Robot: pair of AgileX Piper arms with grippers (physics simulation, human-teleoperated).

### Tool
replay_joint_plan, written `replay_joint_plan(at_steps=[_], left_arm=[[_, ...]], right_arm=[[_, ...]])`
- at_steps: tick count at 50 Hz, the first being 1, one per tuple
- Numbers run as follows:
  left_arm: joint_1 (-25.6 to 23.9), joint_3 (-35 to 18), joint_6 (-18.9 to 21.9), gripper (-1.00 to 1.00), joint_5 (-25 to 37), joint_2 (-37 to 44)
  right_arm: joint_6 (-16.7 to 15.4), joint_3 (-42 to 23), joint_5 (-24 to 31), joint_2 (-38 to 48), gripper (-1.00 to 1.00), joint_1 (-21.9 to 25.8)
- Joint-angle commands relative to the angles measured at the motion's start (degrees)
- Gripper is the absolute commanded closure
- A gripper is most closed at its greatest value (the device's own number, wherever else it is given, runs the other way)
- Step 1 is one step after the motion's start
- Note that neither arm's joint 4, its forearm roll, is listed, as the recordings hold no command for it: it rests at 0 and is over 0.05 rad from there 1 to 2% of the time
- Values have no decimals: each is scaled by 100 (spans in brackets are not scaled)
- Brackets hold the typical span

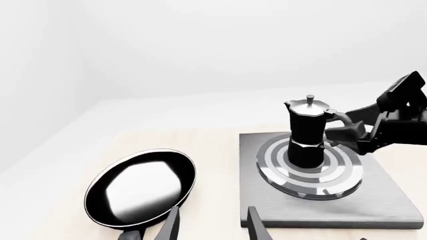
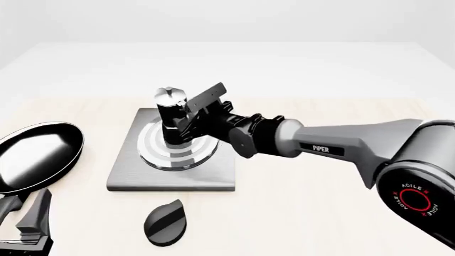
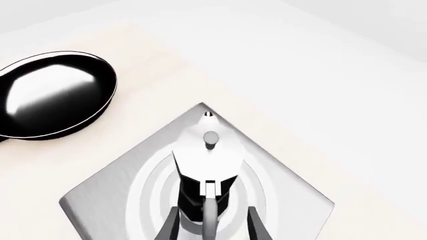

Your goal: Turn on the stove and put the moka pot on it.

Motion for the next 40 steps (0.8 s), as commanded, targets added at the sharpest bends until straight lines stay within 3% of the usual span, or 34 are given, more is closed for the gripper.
replay_joint_plan(at_steps=[1,15,25,29,34,40], left_arm=[[8,0,13,-100,-20,0],[-23,-3,14,-100,-51,0],[-96,0,13,-100,-99,-1],[-111,0,11,-100,-100,-1],[-119,0,-16,-100,-96,-1],[-138,-1,-20,-100,-121,-1]], right_arm=[[-177,481,80,-739,-100,21],[-728,1690,473,-2827,-100,195],[-904,2235,761,-3873,-100,216],[-866,2484,783,-4273,-100,162],[-529,2968,670,-4993,-100,73],[-473,3612,435,-5709,-100,-36]])
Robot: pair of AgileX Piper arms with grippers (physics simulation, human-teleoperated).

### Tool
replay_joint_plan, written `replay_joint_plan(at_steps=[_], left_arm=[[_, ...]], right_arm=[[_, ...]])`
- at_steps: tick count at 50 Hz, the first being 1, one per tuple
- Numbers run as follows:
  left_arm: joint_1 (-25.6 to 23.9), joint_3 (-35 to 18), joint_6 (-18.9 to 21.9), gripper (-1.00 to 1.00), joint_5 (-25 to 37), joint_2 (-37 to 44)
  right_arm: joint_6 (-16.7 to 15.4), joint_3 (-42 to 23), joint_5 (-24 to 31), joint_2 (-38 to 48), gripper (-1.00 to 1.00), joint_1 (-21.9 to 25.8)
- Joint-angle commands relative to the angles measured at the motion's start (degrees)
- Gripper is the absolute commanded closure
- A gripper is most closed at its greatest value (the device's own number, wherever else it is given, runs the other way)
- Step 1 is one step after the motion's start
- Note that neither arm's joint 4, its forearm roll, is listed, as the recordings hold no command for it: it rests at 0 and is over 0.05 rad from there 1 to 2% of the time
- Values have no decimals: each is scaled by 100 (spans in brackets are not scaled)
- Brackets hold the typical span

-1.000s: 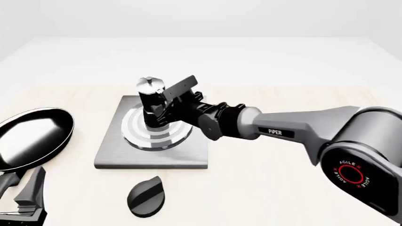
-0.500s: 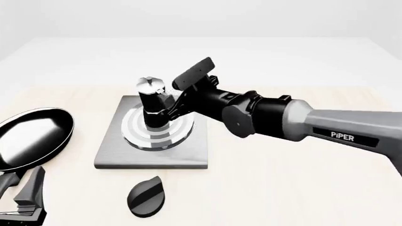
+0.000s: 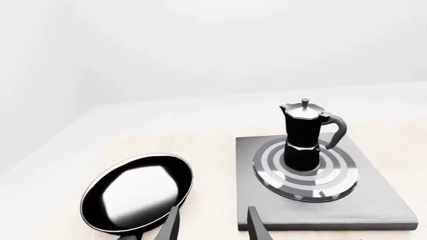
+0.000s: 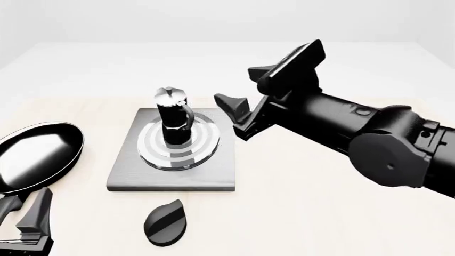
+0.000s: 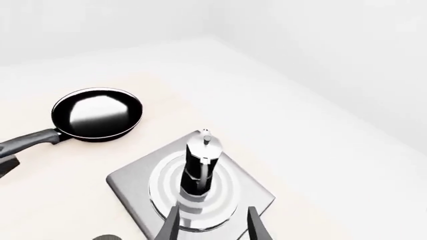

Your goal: Turn on the stove and put the moka pot on it.

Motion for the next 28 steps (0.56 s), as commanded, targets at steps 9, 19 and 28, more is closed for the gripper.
replay_joint_plan(at_steps=[9,19,28], left_arm=[[-27,-1,-17,-100,-46,0],[-52,1,-4,-100,-44,0],[-103,-1,11,-100,-49,0]], right_arm=[[308,1794,-220,-2377,-100,-559],[597,2601,132,-3681,-100,-1045],[1032,3067,729,-4802,-100,-1537]])
